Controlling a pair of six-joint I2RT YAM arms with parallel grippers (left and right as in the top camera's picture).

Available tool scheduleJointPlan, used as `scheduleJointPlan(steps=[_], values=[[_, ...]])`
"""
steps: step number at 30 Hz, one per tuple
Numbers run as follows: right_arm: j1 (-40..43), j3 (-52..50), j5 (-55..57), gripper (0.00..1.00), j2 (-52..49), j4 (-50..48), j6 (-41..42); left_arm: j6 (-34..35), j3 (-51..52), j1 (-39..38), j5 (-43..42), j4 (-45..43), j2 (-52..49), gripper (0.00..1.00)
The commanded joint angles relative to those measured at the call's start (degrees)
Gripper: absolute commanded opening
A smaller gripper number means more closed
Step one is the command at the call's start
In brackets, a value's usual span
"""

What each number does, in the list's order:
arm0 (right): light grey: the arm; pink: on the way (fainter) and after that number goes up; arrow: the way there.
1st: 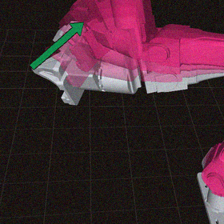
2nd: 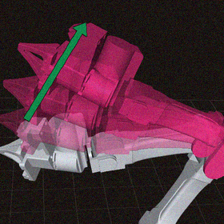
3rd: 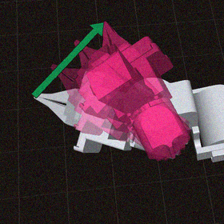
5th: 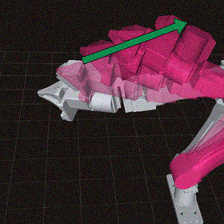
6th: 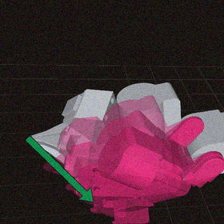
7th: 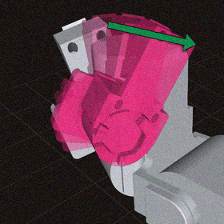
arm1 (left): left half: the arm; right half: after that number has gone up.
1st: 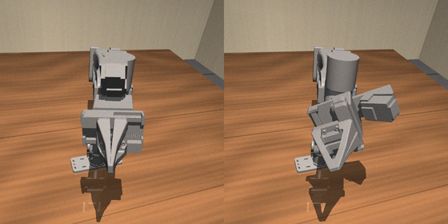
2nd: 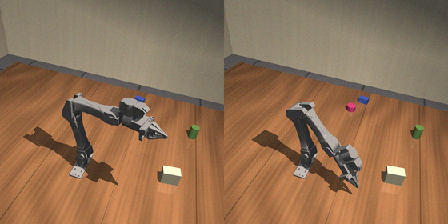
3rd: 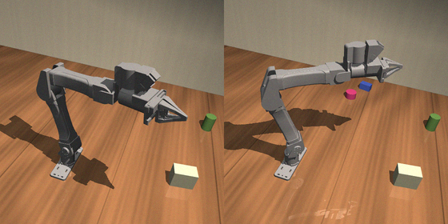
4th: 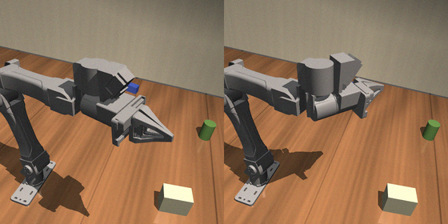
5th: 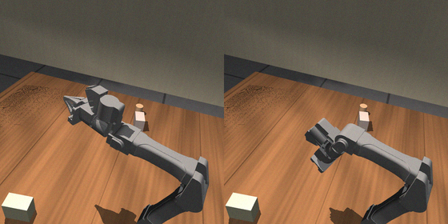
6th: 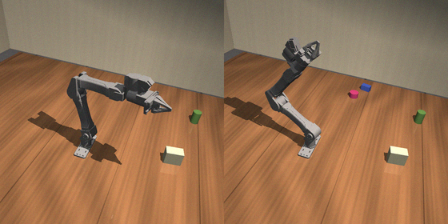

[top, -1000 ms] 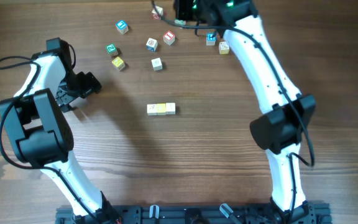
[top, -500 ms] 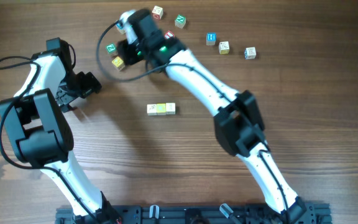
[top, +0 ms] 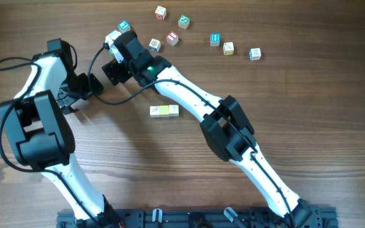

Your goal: Form a horizontal line

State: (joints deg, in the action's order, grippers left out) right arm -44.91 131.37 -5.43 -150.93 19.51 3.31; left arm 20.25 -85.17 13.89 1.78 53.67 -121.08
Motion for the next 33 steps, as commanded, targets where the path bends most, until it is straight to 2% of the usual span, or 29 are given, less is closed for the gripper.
scheduleJointPlan(steps=[1,4,10,13,15,16,18,21,23,24,30,32,33], values=[[0.2,-0.26,1.27,0.96,-3.39,-1.38,-0.59,-0.07,-0.68,0.04,0.07,-0.15,-0.96,1.0],[0.44,-0.26,2.71,0.91,-4.24,-2.58,-0.31,-0.07,-0.68,0.04,0.07,-0.15,-0.96,1.0],[0.68,-0.26,2.93,0.9,-5.79,-4.04,-0.33,-0.04,-0.68,0.04,0.07,-0.15,-0.96,1.0],[0.68,-0.26,2.91,0.8,-6.73,-4.92,-0.31,-0.04,-0.68,0.04,0.07,-0.15,-0.96,1.0],[0.68,-0.26,2.91,0.8,-6.8,-4.92,-0.31,-0.04,-0.68,0.07,0.07,-0.15,-0.96,1.0],[0.68,-0.26,2.93,0.76,-6.8,-4.98,-0.31,-0.04,-0.68,0.07,0.07,-0.15,-0.96,1.0],[0.7,-0.24,2.91,0.56,-6.8,-5.88,-0.26,-0.07,-0.68,0.04,0.07,-0.15,-0.96,1.0],[0.7,-0.24,2.93,0.53,-6.71,-7.41,-0.31,-0.07,-0.68,0.04,0.07,-0.15,-0.96,1.0],[0.92,-0.24,4.24,0.37,-5.66,-6.78,-0.11,-0.07,-0.68,0.07,0.07,-0.15,-0.96,1.0],[1.01,-0.24,4.61,0.34,-5.09,-6.34,-0.09,-0.07,-0.68,0.04,0.07,-0.15,-0.96,1.0],[1.88,-0.24,4.59,0.34,3.17,-4.57,-0.17,-0.07,-0.68,0.07,0.07,-0.15,-0.96,1.0],[2.21,-0.24,4.59,0.34,6.36,-2.05,-0.13,-0.07,-0.68,0.04,0.07,-0.15,-0.96,1.0],[2.51,-0.24,4.57,0.31,8.92,0.98,-0.11,-0.07,-0.68,0.04,0.07,-0.15,-0.96,1.0]])
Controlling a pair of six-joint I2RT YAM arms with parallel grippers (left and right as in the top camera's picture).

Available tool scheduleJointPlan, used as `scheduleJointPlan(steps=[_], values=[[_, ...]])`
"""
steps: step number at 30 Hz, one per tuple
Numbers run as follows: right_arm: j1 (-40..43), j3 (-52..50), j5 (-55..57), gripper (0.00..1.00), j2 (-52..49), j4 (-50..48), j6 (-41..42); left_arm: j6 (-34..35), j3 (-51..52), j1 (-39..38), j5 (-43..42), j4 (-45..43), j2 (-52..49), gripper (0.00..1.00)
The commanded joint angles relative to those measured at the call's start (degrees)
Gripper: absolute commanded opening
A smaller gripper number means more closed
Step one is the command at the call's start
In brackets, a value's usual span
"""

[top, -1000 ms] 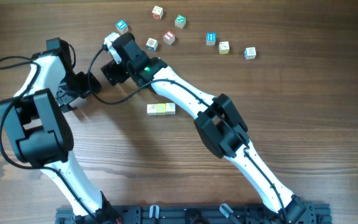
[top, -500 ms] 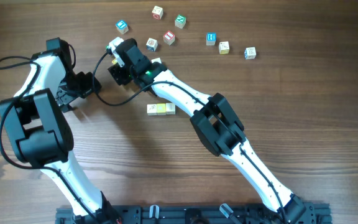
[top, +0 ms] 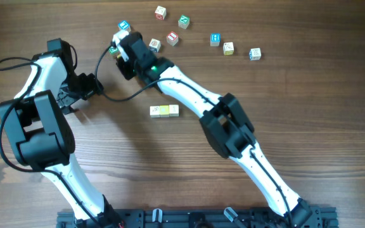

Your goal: Form a horizontal line

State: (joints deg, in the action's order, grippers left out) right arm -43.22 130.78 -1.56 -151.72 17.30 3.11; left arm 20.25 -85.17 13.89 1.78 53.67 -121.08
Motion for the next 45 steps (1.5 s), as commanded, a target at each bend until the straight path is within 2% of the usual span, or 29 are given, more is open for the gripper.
scheduleJointPlan(steps=[1,6,8,13,16,19,23,25,28,32,36,38,45], values=[[1.11,0.35,0.7,0.29,12.09,6.29,0.11,-0.07,-0.68,0.04,0.07,-0.15,-0.96,1.0],[3.06,0.35,0.7,0.29,21.62,27.89,0.26,-0.07,-0.68,0.07,0.07,-0.15,-0.96,1.0],[4.15,0.35,0.7,0.29,22.18,35.19,4.42,-0.07,-0.68,0.04,0.07,-0.15,-0.96,1.0],[8.83,-0.09,0.66,0.39,21.03,54.1,13.88,-0.07,-0.68,0.07,0.07,-0.15,-0.96,1.0],[9.99,-0.92,0.04,0.39,19.5,60.83,15.34,-0.04,-0.68,0.07,0.07,-0.15,-0.96,1.0],[9.92,-5.25,0.28,0.4,19.5,61.16,15.43,-0.07,-0.68,0.04,0.07,-0.15,-0.96,1.0],[10.78,-13.42,0.24,0.54,19.5,54.4,16.02,-0.04,-0.68,0.07,0.07,-0.15,-0.96,1.0],[10.8,-15.93,-0.61,0.55,19.5,52.26,16.92,-0.04,-0.68,0.04,0.07,-0.15,-0.96,1.0],[10.58,-19.37,-4.26,0.64,19.5,50.95,18.08,-0.07,-0.68,0.04,0.07,-0.15,-0.96,1.0],[10.91,-23.34,-4.26,0.64,19.5,45.9,18.29,-0.07,-0.68,0.04,0.07,-0.15,-0.96,1.0],[12.31,-24.39,-2.27,0.63,19.5,41.42,22.6,-0.04,-0.68,0.04,0.07,-0.15,-0.96,1.0],[13.05,-24.39,-0.15,0.63,19.5,41.72,23.8,-0.04,-0.68,0.04,0.07,-0.15,-0.96,1.0],[12.2,-24.41,-4.42,0.63,19.5,47.58,23.89,-0.07,-0.68,0.07,0.07,-0.15,-0.96,1.0]])
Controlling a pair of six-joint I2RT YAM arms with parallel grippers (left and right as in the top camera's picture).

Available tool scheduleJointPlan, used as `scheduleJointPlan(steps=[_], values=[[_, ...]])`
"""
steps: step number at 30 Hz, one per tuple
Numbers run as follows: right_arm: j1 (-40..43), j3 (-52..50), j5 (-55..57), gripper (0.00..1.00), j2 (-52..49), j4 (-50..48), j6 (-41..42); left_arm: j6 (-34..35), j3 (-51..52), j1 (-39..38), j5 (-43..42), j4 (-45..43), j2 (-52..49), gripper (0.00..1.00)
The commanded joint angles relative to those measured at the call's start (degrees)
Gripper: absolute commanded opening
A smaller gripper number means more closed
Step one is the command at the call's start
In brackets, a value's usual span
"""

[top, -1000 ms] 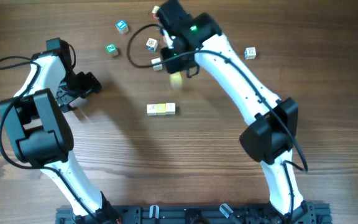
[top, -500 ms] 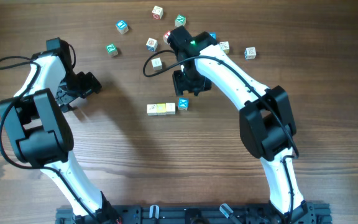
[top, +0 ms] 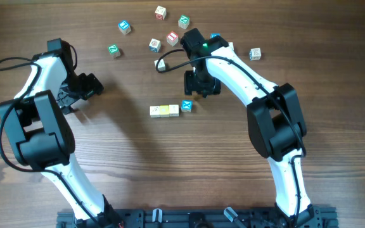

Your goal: Form a horizontal line

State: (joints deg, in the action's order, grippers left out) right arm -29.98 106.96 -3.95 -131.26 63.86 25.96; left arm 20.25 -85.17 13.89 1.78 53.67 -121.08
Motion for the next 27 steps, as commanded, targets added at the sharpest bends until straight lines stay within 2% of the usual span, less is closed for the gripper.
scheduleJointPlan(steps=[1,8,13,18,21,23,25,27], values=[[-1.55,-0.59,-2.36,0.63,-0.96,2.1,1.07,-0.07,-0.68,0.04,0.07,-0.15,-0.96,1.0],[-3.91,-0.59,-1.84,0.65,-0.96,3.04,1.07,-0.04,-0.68,0.04,0.07,-0.15,-0.96,1.0],[-2.91,-0.59,3.5,0.64,-0.96,3.13,1.66,-0.07,-0.68,0.04,0.07,-0.15,-0.96,1.0],[-1.44,-0.59,0.26,0.64,-0.96,9.03,0.92,-0.04,-0.68,0.07,0.07,-0.15,-0.96,1.0],[-1.44,-0.59,0.66,0.56,-0.96,13.7,0.26,-0.04,-0.68,0.04,0.07,-0.15,-0.96,1.0],[-1.68,-0.59,-0.92,0.46,-0.96,16.33,-0.5,-0.07,-0.68,0.04,0.07,-0.15,-0.96,1.0],[-2.12,-1.16,-1.75,0.46,-0.96,17.16,-0.5,-0.04,-0.68,0.04,0.07,-0.15,-0.96,1.0],[-2.71,-2.75,-1.92,0.5,-0.96,16.65,-0.52,-0.07,-0.68,0.04,0.07,-0.15,-0.96,1.0]])
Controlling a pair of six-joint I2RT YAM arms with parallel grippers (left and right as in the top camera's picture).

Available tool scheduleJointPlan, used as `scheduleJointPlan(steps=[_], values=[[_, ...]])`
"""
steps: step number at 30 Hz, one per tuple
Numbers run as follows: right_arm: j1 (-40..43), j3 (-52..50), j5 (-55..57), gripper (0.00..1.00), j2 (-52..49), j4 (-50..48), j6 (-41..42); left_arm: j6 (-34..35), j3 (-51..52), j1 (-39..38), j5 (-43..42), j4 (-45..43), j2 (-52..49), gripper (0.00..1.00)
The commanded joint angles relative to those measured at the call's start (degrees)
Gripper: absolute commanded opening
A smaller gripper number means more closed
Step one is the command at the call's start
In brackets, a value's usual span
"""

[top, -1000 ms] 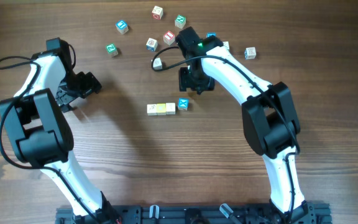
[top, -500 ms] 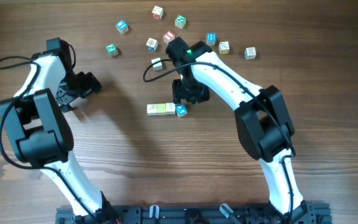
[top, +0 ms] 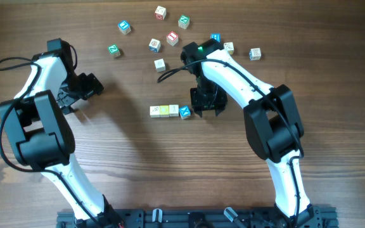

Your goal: Form a horizontal line

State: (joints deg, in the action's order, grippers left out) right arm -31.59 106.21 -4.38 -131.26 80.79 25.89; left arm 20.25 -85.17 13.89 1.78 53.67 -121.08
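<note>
A row of three pale cubes point(top: 164, 111) lies at the table's middle. A blue cube point(top: 184, 112) sits slightly turned against the row's right end. My right gripper point(top: 194, 109) is low beside it, fingers closed on that cube, though the dark gripper body hides the fingertips. My left gripper point(top: 92, 84) rests open at the left, far from the row and holding nothing.
Loose cubes lie scattered along the far side: a blue one point(top: 125, 26), a green one point(top: 113, 49), a white one point(top: 160, 64), a red one point(top: 172, 38), another green one point(top: 184, 21) and several more to the right, up to one point(top: 254, 54).
My right gripper has moved down and slightly right. The blue cube, which was just above and right of the row's end, now touches the third pale cube.
My right arm first reached far left among the scattered cubes near the green one, and was still there a second later. Then it stood over the middle with a blue cube close to the row. Now that cube sits against the row's right end. The left arm stayed still.
</note>
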Motion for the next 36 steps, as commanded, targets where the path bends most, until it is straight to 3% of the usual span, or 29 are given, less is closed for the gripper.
scheduleJointPlan(steps=[1,9,15,36], values=[[-1.38,-2.95,-1.49,0.51,-0.96,-0.98,-0.44,-0.04,-0.68,0.04,0.07,-0.15,-0.96,1.0],[-1.73,-7.41,-8.02,0.52,-0.96,-4.96,-3.5,-0.07,-0.68,0.04,0.07,-0.15,-0.96,1.0],[-1.73,-7.41,-8.22,0.57,-0.96,-8.24,-3.34,-0.04,-0.68,0.07,0.07,-0.15,-0.96,1.0],[-1.73,-7.41,-10.19,0.57,-0.96,-14.49,-3.02,-0.07,-0.68,0.07,0.07,-0.15,-0.96,1.0]])
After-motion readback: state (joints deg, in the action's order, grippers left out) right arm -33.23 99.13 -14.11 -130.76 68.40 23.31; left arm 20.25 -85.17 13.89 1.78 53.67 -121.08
